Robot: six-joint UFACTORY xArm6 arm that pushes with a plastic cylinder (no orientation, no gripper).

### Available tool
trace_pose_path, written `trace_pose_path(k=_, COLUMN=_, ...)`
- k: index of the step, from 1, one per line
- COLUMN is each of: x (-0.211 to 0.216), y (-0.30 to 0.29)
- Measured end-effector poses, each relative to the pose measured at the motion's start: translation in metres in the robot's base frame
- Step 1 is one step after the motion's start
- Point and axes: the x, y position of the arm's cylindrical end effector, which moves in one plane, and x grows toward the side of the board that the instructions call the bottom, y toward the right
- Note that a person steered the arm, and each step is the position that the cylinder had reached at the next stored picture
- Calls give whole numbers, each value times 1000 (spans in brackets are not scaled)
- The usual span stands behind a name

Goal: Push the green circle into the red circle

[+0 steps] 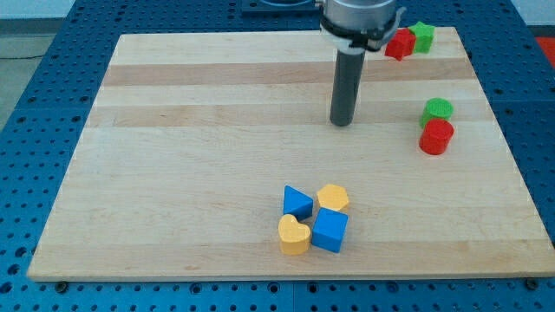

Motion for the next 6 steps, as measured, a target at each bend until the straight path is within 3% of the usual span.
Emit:
trace_pose_path(k=3, x=-17, y=137)
trace_pose_path(k=6, x=6, y=149)
